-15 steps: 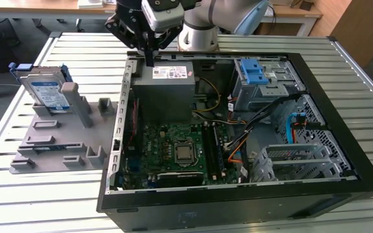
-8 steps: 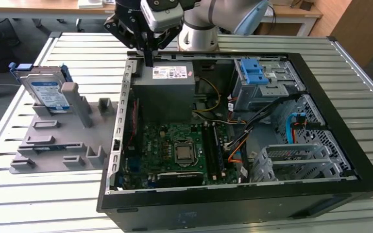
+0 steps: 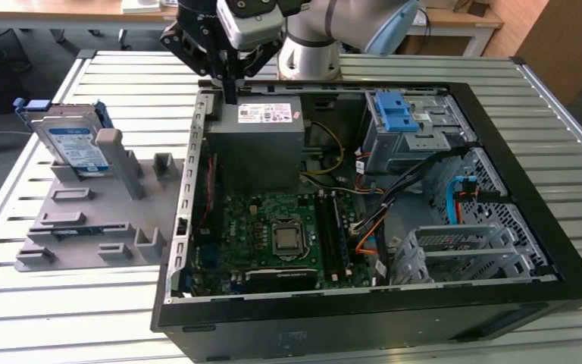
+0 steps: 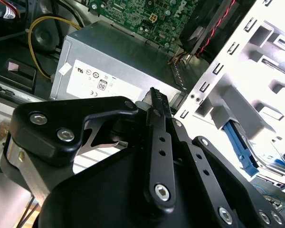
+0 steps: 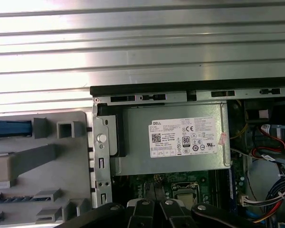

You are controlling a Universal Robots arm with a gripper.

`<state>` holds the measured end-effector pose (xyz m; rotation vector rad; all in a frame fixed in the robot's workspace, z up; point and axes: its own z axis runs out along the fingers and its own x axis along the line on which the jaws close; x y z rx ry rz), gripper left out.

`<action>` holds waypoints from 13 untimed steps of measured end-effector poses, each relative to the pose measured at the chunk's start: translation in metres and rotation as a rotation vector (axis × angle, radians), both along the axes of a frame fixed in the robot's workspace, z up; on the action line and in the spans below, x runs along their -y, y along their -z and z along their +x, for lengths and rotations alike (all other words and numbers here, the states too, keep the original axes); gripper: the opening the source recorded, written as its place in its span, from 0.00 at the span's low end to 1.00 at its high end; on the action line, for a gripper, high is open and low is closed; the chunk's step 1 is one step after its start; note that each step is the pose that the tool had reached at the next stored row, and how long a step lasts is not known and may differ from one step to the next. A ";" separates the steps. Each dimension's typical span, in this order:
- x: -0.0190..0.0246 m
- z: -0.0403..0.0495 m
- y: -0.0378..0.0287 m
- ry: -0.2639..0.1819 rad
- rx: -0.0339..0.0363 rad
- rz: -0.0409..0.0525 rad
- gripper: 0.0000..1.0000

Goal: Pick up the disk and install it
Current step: 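Reach for the disk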

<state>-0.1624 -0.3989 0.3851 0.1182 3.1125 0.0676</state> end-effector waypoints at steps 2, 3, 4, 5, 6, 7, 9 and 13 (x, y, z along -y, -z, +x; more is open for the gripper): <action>0.0000 -0.0004 0.0000 0.000 -0.0001 0.0000 0.11; 0.0000 -0.0020 0.0003 0.000 0.0000 0.0000 0.11; 0.0000 -0.0031 0.0006 0.000 0.0001 0.0001 0.11; 0.0000 -0.0032 0.0006 0.000 0.0000 0.0000 0.11; 0.0000 -0.0034 0.0006 0.000 0.0000 0.0001 0.11; 0.0000 -0.0036 0.0006 0.000 0.0000 0.0001 0.11; 0.0000 -0.0048 0.0009 0.000 0.0000 0.0000 0.11; 0.0000 -0.0070 0.0013 0.000 0.0000 0.0000 0.11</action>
